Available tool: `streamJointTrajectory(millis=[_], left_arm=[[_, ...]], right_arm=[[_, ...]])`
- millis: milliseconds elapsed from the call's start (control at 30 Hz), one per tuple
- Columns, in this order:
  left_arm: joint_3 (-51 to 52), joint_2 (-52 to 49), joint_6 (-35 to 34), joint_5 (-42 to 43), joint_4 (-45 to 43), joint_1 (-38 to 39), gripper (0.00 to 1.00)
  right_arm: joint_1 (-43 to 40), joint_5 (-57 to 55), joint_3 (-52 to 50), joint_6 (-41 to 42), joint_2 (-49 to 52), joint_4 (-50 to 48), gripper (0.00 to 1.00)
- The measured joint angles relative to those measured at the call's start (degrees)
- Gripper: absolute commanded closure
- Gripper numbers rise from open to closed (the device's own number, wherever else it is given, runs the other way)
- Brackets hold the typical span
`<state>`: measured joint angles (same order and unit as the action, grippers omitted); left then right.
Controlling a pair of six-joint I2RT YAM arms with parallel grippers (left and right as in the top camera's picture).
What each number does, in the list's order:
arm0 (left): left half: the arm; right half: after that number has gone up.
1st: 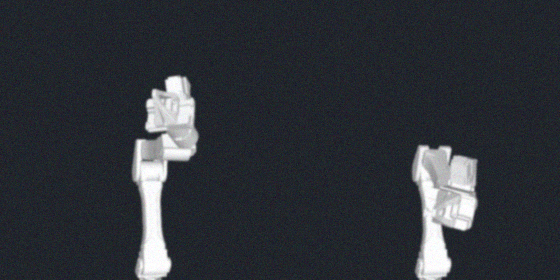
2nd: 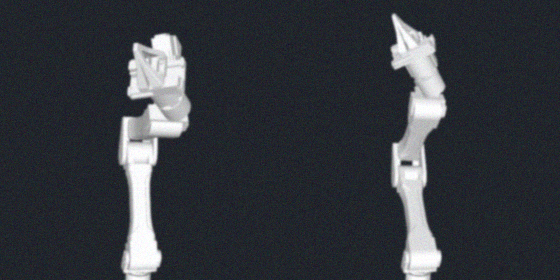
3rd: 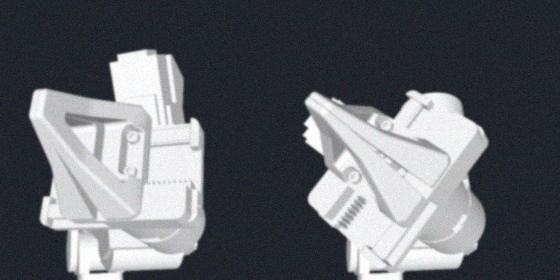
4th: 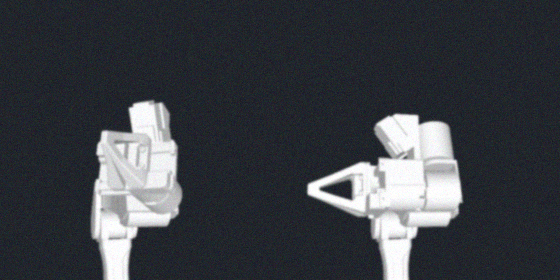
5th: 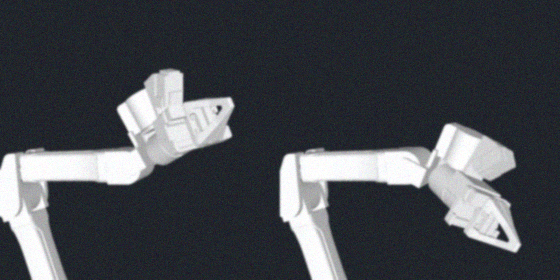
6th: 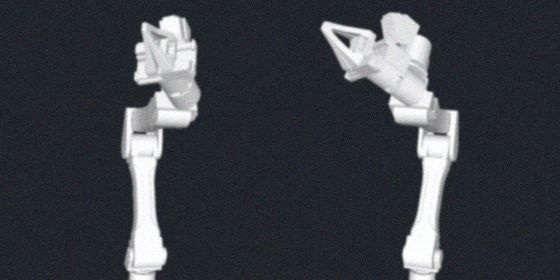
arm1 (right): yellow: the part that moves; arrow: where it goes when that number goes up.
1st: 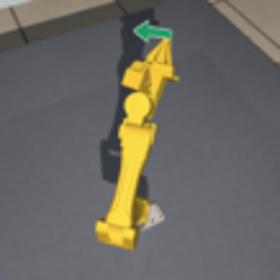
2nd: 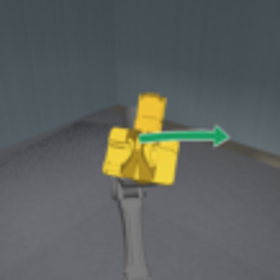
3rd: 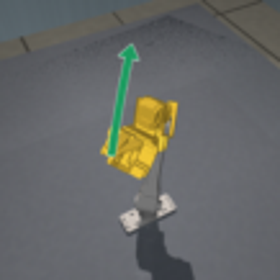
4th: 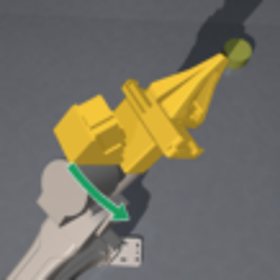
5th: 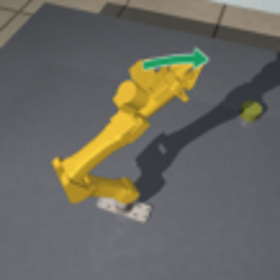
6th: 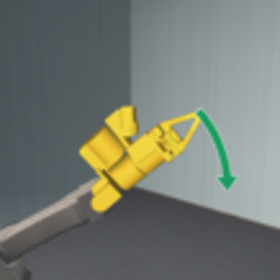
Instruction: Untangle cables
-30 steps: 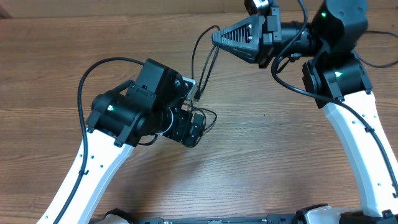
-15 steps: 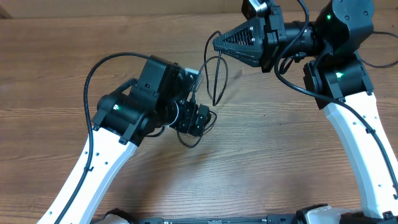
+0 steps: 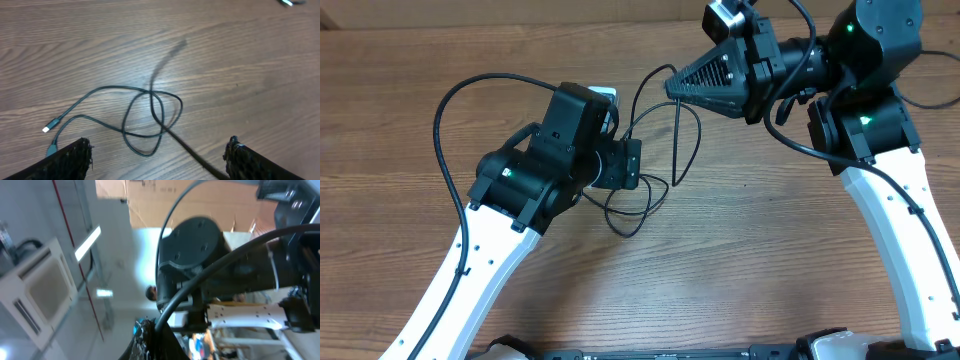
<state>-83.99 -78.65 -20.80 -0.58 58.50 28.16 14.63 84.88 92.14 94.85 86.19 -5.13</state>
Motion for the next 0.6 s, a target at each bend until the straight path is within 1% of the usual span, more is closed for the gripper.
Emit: streamJointTrajectory(millis=[167,300,467,600], left_arm=[[0.0,0.0,-3.1,-3.1,-0.2,0.0,0.09],[0.0,0.0,-6.6,-6.8,0.7,-1.0,0.08],[0.0,0.0,-11.1,-9.7,2.3,-5.3,0.06],[0.0,0.0,-12.8,-10.2,3.6,-8.7,0.06]], right_arm=[[0.0,2.8,0.0,-0.8,0.0,-4.3,0.96],[0.0,3.1,0.0,-1.3,0.0,-4.5,0.96],[0.0,3.1,0.0,-3.4,0.0,-4.6,0.96],[0.0,3.1,0.0,-4.9,0.0,-4.6,0.96]])
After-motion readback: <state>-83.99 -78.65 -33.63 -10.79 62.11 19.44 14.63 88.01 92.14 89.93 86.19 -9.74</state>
